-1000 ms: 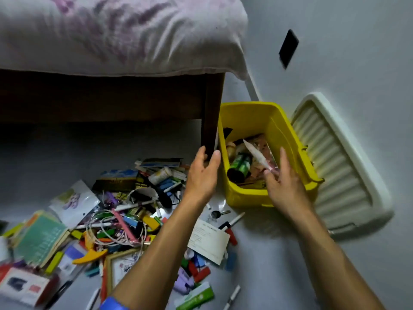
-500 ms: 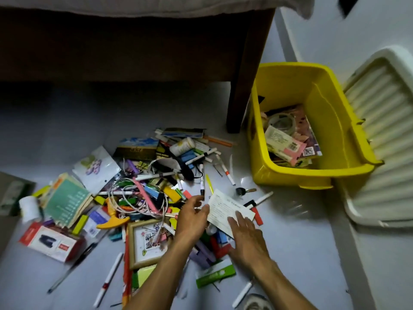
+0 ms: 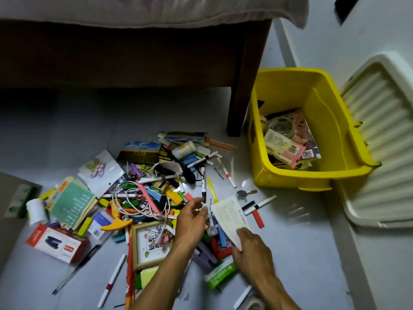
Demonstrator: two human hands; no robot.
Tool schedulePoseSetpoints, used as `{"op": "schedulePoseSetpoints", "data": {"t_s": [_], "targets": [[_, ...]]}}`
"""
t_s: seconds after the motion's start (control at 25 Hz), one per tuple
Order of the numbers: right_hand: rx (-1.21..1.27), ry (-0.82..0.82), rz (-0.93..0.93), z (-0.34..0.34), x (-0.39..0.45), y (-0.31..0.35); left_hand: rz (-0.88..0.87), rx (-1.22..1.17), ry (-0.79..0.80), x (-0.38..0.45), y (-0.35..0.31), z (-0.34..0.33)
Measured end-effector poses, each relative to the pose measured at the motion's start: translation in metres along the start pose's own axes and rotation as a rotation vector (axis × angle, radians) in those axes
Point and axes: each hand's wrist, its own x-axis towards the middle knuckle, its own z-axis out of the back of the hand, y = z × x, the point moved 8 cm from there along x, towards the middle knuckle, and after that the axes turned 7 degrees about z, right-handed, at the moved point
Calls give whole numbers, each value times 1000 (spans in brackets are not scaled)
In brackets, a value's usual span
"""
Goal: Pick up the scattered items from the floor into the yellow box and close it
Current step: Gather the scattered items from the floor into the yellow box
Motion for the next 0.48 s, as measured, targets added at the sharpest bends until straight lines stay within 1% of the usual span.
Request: {"op": "schedulePoseSetpoints", "data": {"t_s": [0.08,0.2,0.24,0.28,0.32,0.36,0.44,0.48], "targets": [[140,-304,-26,51,-8,-2,-27,-29,-14,-2,-7,6],[529,-779,-70,149,-33,-19,-58,-84,-40,-10,-25,12],[673,-885,-100,178,-37,-26,-77,-88,-51,-13,-32,15],[794,-953,-149,201,-33,-35,-93,-87,-68,-16,-39,19],[897,-959,-198,217,-22,-48,-110,-82,-85,-17,-45,23],[997,-895,-223,228,-6,-57,-120,-83,-106,-19,-49,26],[1185,-650,-244,231,28,-59,-145,-100,-144,-26,-52,43],[1188,-553,-275,222,36,-60,-141,-86,-145,-28,-51,48]]}}
